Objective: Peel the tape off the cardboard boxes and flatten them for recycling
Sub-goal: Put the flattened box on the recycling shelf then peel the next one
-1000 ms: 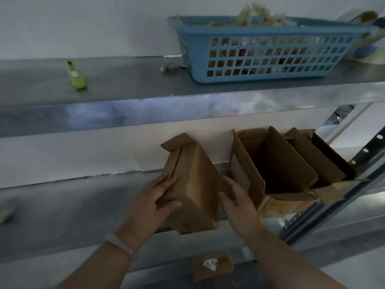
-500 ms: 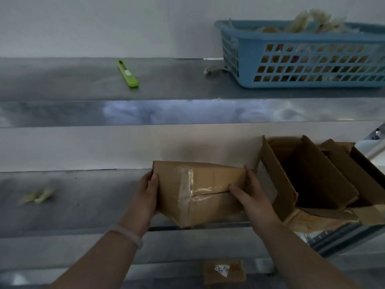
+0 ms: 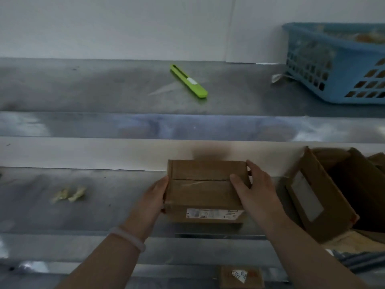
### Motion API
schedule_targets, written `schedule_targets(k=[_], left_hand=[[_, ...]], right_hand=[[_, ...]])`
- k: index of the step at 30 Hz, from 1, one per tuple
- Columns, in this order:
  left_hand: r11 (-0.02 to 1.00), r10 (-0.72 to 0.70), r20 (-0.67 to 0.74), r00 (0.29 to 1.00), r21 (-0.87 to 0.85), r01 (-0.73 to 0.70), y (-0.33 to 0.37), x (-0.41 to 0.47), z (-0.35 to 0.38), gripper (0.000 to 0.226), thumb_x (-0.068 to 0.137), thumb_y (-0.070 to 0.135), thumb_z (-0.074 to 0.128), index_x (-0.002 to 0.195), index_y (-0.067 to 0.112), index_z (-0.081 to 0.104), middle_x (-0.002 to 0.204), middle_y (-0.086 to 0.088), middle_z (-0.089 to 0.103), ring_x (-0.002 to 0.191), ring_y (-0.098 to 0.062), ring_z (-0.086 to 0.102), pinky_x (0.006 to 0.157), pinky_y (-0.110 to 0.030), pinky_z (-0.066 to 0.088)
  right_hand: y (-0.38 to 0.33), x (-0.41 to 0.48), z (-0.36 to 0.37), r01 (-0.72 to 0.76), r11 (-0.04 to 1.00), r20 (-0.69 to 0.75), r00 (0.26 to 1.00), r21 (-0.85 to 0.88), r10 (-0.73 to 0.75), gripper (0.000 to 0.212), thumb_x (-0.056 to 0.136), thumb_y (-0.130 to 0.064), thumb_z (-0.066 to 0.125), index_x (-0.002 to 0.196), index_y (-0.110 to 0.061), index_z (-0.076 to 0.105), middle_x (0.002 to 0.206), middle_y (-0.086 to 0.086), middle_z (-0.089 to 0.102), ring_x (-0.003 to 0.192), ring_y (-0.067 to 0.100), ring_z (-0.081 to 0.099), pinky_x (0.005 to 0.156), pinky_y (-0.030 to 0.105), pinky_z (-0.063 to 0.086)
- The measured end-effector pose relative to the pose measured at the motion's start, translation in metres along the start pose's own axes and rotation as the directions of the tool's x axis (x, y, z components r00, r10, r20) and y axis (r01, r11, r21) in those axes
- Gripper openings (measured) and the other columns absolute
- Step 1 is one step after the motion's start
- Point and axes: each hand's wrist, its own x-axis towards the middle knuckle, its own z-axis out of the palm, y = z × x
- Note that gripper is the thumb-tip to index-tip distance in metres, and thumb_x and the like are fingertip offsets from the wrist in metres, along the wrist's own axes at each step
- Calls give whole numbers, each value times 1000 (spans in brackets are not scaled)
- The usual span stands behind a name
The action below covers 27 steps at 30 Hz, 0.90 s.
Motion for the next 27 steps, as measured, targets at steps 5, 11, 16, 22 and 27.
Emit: schedule_targets(k=[5,11,16,22,27], left_hand=[[994,23,-14,1000,104,-22,-7,19,-24,40,99,49,34,85,45,71,84,8,74,74,-9,70,63,-32,56],[996,8,125,992,87,-18,-9,31,-42,21,96,45,45,100,39,65,87,16,74,79,-5,70,63,-25,57],[977,130,193,973,142,-159,-21,27,-50,35,80,39,67,114,35,60,100,20,70,94,6,64,70,-11,51],[946,236,115,965,198,-255,-32,21,-55,23,80,19,74,94,37,70,83,23,72,79,5,68,65,-5,47],[948,185,-22,983,266,-172,-40,14,-59,37,78,11,76,58,42,70,63,27,67,62,12,62,55,-2,42]], right_hand=[[-8,-2,40,-56,984,176,981,-171,86,87,88,-68,41,153,-34,-5,154,-4,25,137,25,34,110,46,37],[-19,0,58,239,853,31,967,-464,-254,66,97,-39,43,153,-35,9,162,0,6,147,26,13,118,44,22],[-38,-1,81,497,716,267,868,-491,-420,50,97,-38,29,146,-35,38,156,-5,32,145,20,24,121,40,12],[-35,7,84,477,646,284,877,-596,-386,64,92,-65,7,147,-43,32,157,-11,29,146,16,21,120,37,9],[-37,5,84,475,631,272,877,-613,-395,57,96,-60,17,142,-38,43,150,-7,42,141,20,35,117,40,20]])
